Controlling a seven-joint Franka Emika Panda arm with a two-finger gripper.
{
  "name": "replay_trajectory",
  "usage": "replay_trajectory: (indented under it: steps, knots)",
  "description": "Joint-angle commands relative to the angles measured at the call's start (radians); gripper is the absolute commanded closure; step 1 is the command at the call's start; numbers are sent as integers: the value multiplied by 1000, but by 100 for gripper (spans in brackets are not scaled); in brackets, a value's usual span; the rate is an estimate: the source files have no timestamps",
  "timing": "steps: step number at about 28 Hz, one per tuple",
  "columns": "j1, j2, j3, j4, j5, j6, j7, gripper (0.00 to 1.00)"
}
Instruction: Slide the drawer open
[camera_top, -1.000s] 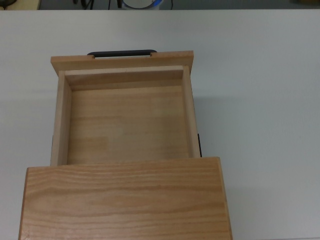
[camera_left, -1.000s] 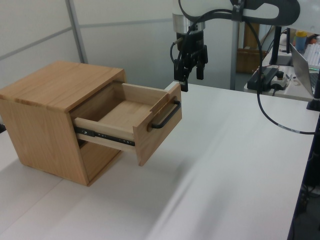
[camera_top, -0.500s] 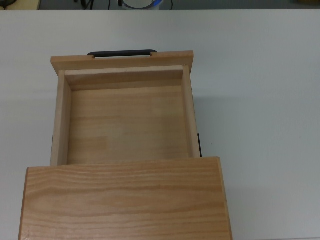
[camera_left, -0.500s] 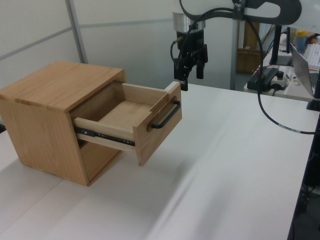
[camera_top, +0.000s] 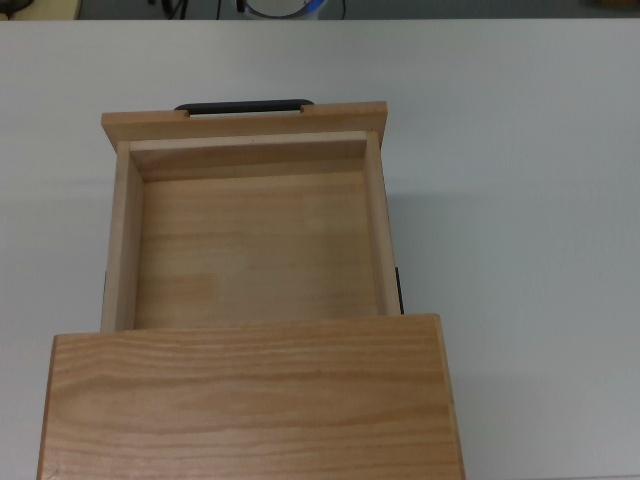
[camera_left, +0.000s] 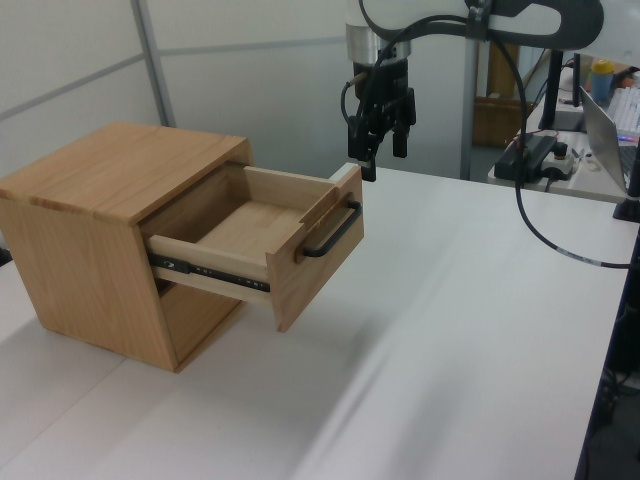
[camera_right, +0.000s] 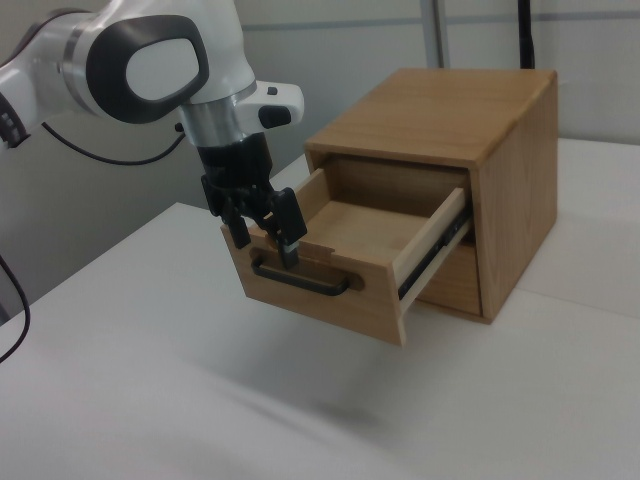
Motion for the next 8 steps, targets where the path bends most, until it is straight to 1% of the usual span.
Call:
replay_trajectory:
  steps: [1,8]
  knots:
    - [9,-10,-9,-5,12,15,-10,0]
    - [8,-10,-9,-3,4,20,-18,0]
